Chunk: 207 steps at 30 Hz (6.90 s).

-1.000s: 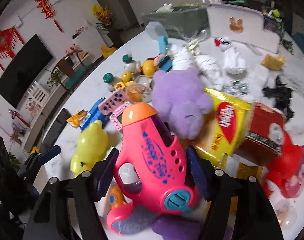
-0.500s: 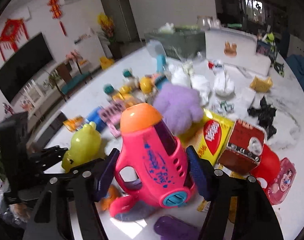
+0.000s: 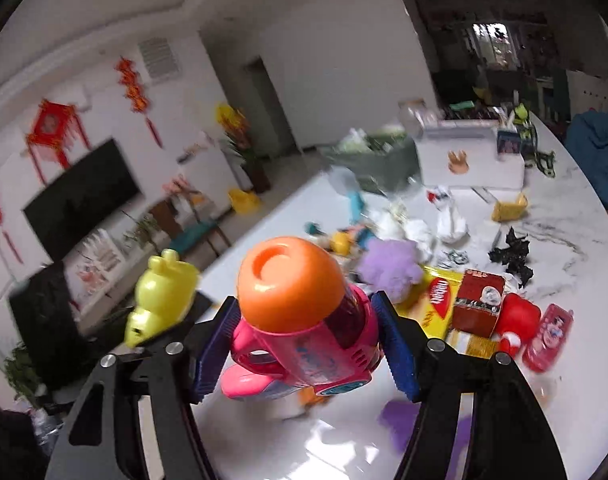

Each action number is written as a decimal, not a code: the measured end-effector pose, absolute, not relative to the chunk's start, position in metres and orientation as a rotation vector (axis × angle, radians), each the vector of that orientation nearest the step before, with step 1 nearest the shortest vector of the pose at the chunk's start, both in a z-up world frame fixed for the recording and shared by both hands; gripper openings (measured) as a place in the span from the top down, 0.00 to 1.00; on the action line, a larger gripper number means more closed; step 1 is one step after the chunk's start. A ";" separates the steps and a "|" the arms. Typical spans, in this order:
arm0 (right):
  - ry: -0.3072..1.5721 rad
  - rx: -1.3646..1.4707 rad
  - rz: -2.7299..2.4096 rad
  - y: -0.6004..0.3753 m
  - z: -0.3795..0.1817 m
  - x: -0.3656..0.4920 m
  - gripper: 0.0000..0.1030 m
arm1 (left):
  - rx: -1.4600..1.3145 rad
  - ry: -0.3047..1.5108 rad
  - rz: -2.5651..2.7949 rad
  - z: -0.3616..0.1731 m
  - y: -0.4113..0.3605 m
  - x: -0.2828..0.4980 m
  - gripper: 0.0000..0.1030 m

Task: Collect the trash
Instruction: 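Carry both toys down into the cardboard box and release them, then grasp the purple toy gun with the right tool while the left grasps a white block, then lower both held items into the cardboard box and open both tools, then grasp the orange fish toy with the left tool while the right grasps the clear capsule, then drop the fish toy and capsule into the cardboard box, then grasp the blue box with the left tool while the right grasps the white toy pistol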

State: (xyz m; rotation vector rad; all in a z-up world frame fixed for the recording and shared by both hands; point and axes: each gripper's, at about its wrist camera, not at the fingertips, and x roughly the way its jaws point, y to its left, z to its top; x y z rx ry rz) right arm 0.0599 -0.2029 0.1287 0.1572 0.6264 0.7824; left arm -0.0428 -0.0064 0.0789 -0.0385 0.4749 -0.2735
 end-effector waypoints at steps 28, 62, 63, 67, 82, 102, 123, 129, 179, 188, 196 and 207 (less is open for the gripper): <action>0.834 -0.042 0.633 -0.229 -0.017 -0.109 0.04 | 0.308 0.927 -0.602 -0.098 -0.010 -0.150 0.11; 0.808 0.080 0.445 -0.264 0.002 0.040 0.24 | 0.055 0.880 -0.215 -0.029 -0.062 0.041 0.44; 0.805 0.092 0.443 -0.267 0.002 0.038 0.24 | 0.060 0.877 -0.214 -0.029 -0.062 0.041 0.51; 0.789 0.106 0.446 -0.270 0.005 0.030 0.24 | -0.028 0.844 -0.280 -0.024 -0.047 0.026 0.73; 0.708 0.143 0.544 -0.260 0.045 -0.014 0.24 | 0.059 0.574 -0.393 0.056 -0.033 -0.066 0.78; 1.223 -0.059 0.691 -0.199 -0.134 -0.107 0.13 | 0.305 1.057 -0.611 -0.137 -0.041 -0.143 0.27; 0.898 0.079 0.271 -0.306 -0.018 0.152 0.31 | 0.155 0.702 -0.303 0.004 -0.048 -0.004 0.10; 0.890 0.170 0.336 -0.315 -0.002 0.134 0.67 | 0.168 0.750 -0.282 -0.011 -0.049 0.017 0.10; 0.768 -0.071 0.779 -0.169 0.032 -0.023 0.17 | 0.187 0.835 -0.571 -0.051 -0.004 -0.143 0.16; 0.982 -0.241 0.657 -0.080 -0.001 0.147 0.17 | 0.033 0.747 -0.421 -0.017 0.030 -0.108 0.13; 0.964 -0.275 0.623 -0.086 -0.006 0.155 0.60 | 0.032 0.736 -0.135 0.009 0.040 -0.016 0.13; 0.952 -0.153 0.676 -0.144 -0.011 0.078 0.61 | -0.007 0.936 0.024 -0.031 0.023 0.125 0.23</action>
